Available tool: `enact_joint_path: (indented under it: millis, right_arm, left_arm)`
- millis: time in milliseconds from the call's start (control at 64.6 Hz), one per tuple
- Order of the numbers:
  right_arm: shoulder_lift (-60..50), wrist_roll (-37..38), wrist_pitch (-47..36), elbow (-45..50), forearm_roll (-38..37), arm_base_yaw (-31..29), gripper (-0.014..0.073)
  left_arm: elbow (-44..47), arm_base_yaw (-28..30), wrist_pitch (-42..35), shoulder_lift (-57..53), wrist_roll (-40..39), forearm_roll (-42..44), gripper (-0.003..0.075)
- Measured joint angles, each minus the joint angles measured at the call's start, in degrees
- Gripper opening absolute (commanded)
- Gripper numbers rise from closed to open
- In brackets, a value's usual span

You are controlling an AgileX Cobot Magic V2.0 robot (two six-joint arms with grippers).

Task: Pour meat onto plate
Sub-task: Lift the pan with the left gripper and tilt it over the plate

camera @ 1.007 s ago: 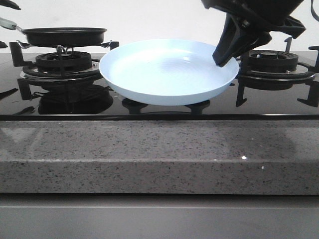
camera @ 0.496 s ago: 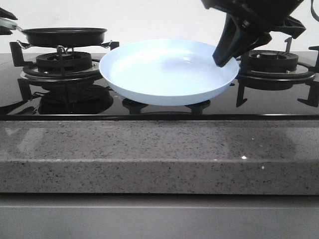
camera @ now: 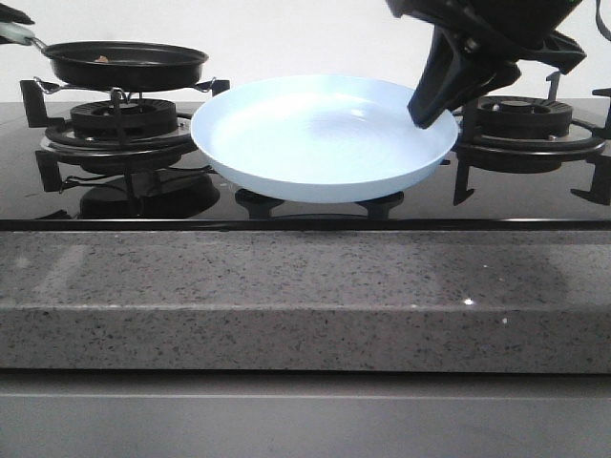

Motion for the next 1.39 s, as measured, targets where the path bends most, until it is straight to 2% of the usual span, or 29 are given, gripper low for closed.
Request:
enact_joint_path:
  millis: [294, 821, 1130, 1394]
  right_arm:
    - [0.0, 0.0, 0.0, 0.0, 0.0, 0.0, -0.0113]
    - [0.0, -0.1, 0.0, 0.0, 0.0, 0.0, -0.0113]
    - [0.0, -0.1, 0.0, 0.0, 0.0, 0.0, -0.0113]
    - [0.0, -0.1, 0.0, 0.0, 0.0, 0.0, -0.0113]
  left_arm:
    - [2.7, -2.1, -0.3, -12.4, 3.6, 2.4, -0.0020]
    - [19.7, -19.6, -13.9, -35.3, 19.2, 2.1, -0.0020]
    - [21.4, -29.5, -19.6, -39.0, 32.2, 1.4, -0.0020]
    - [21.4, -34.5, -21.7, -39.0, 42.0, 1.5, -0.0020]
